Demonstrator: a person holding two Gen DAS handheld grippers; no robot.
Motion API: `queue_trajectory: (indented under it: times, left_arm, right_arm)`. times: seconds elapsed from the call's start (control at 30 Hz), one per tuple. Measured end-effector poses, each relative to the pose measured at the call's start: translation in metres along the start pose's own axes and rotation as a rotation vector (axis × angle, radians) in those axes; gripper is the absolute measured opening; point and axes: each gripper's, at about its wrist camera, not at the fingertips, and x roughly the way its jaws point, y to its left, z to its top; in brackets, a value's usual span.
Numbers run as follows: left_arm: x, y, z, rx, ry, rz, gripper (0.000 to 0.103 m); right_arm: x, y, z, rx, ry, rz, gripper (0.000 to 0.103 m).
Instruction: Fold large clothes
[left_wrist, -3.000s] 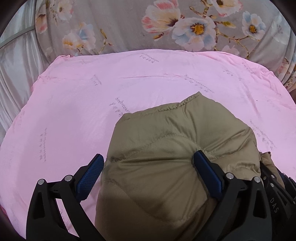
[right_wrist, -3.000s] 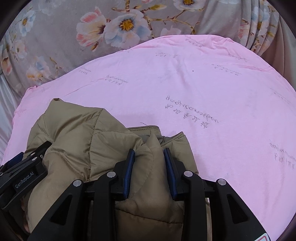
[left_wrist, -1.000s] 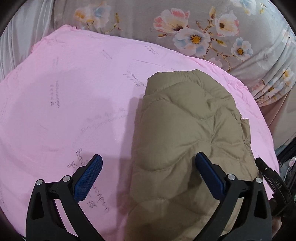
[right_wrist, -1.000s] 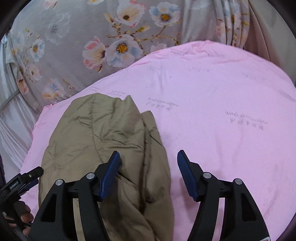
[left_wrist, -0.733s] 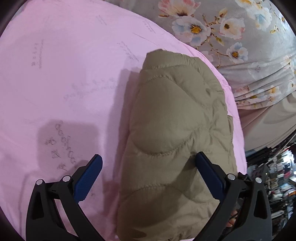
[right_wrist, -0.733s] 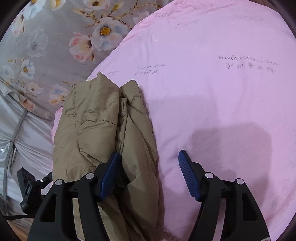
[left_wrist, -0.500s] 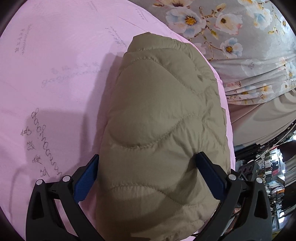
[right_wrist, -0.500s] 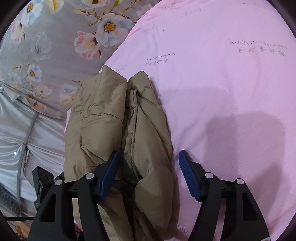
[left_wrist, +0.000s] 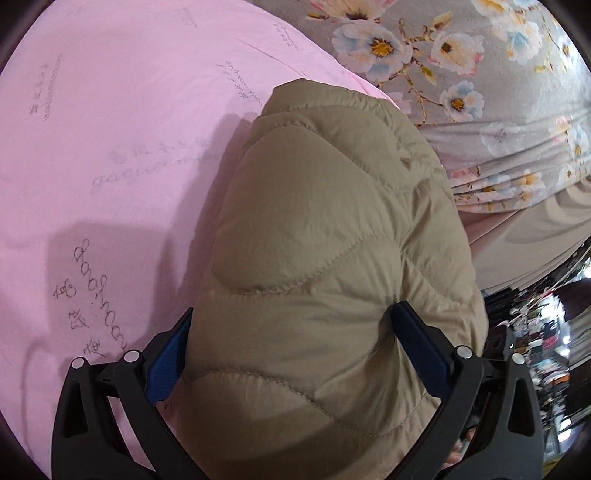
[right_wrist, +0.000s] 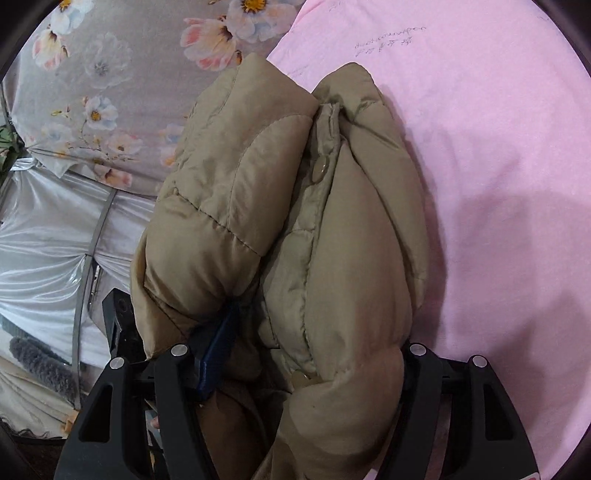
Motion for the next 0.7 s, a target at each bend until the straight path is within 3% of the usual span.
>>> queue_trajectory:
  times: [0.2,0.33,0.47,0.7]
  left_arm:
    - [-0.001,-0.022,-0.005,0.115,-0.022,0.061,0.097]
    - [-0.012,-0.049,-0.006,0.230,-0.077,0.128,0.078]
    - [-0.022,-0.066,0.004,0.284,-0.120,0.136,0.068]
    - [-0.035,-0.095,0.034,0.400,-0.236,0.197,0.063]
  right_arm:
    - [0.004,0.006,0.002,-0.004,-0.026,0.008,0.032]
    - [-0.011,0.036,0.005,-0.113,-0.118,-0.089,0.019]
    - [-0.020,0.067,0.015,-0.224,-0.197,-0.135,0.018]
    - [-0.013,0.100,0.051,-0.343,-0.281,-0.164,0.017]
